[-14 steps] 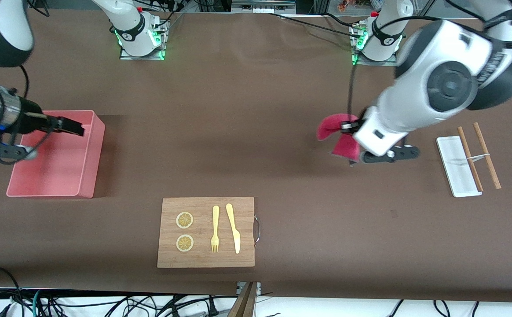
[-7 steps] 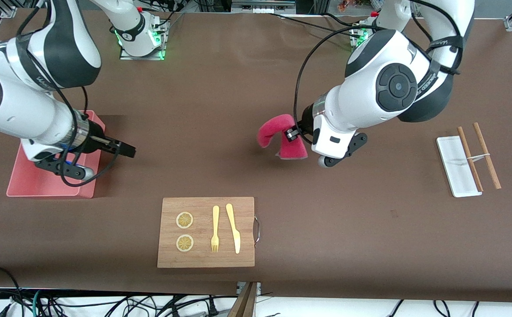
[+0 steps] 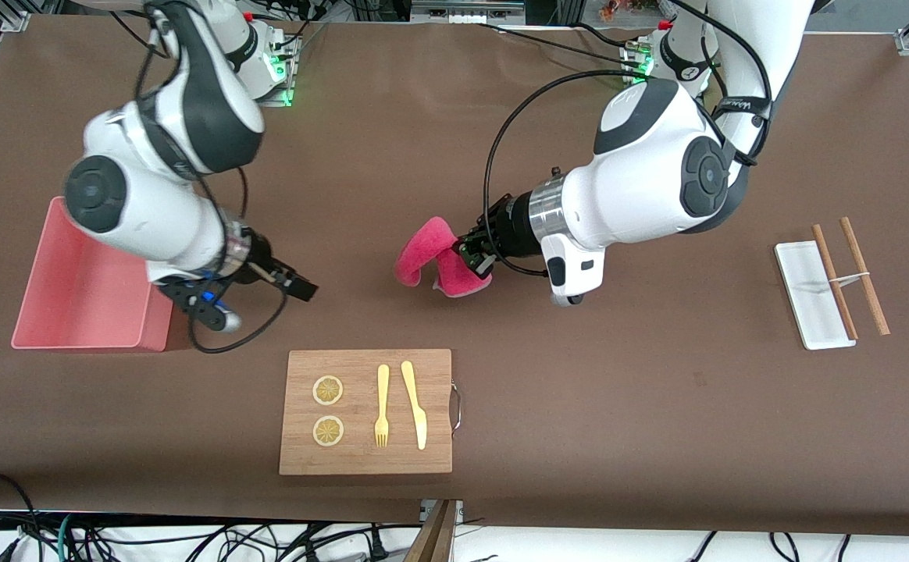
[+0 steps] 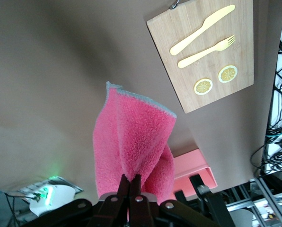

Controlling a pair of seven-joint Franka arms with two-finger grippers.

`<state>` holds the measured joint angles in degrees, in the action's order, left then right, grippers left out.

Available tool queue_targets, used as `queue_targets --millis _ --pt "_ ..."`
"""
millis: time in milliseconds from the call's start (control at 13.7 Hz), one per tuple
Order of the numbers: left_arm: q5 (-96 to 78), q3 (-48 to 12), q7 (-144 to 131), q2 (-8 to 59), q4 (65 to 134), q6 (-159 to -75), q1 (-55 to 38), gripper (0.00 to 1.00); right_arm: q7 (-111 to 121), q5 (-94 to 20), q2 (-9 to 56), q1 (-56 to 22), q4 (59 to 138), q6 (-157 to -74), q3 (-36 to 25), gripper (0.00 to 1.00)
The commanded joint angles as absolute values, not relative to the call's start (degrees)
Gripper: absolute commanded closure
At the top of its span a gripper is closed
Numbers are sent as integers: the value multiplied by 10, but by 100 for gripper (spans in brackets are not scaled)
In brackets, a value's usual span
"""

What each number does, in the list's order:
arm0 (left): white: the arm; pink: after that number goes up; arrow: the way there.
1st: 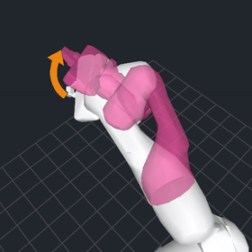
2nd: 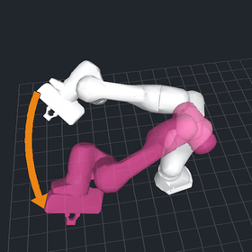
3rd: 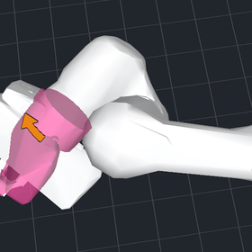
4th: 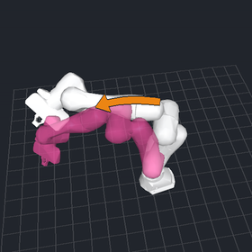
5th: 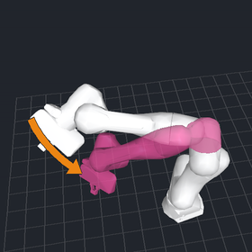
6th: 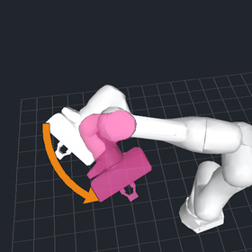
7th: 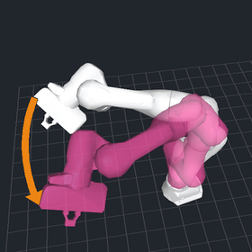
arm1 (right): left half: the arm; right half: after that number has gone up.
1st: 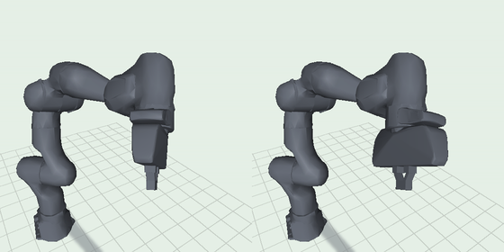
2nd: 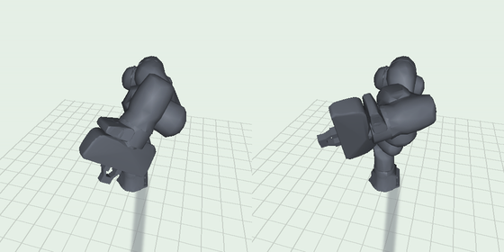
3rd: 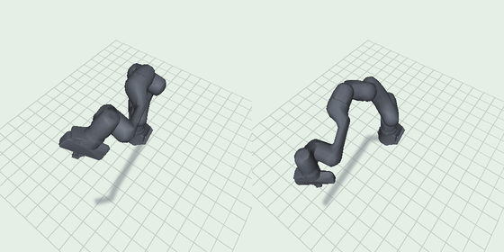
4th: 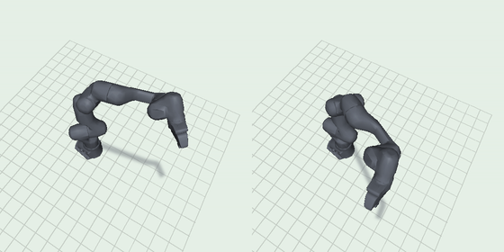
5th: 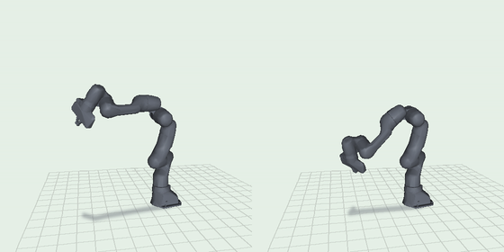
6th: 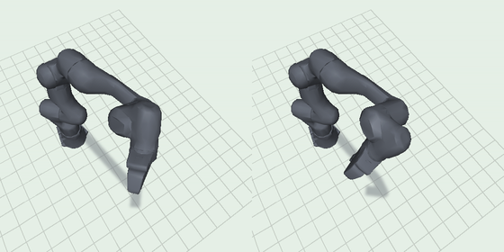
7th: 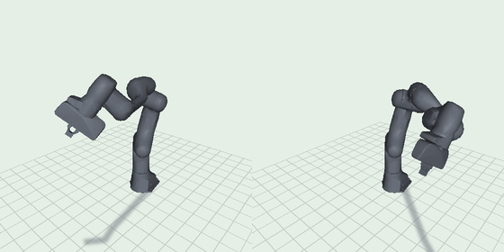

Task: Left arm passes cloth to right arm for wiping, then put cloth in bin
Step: 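Carry the cloth to mid-table with the left gripper while the right gripper approaches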

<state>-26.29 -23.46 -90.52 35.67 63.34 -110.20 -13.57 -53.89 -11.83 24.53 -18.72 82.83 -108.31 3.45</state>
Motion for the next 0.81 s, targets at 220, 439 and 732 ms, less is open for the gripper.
queue_targets --millis 220,439,732 --pt "-278 -231 -917 368 609 -1103 -138 100 -602 -211 252 -197 829 -1136 30 0" --pt "-278 -231 -917 368 609 -1102 -138 100 -647 -229 264 -215 829 -1170 30 0" --pt "-278 -231 -918 368 609 -1102 -137 100 -712 -230 285 -249 829 -1226 30 0"
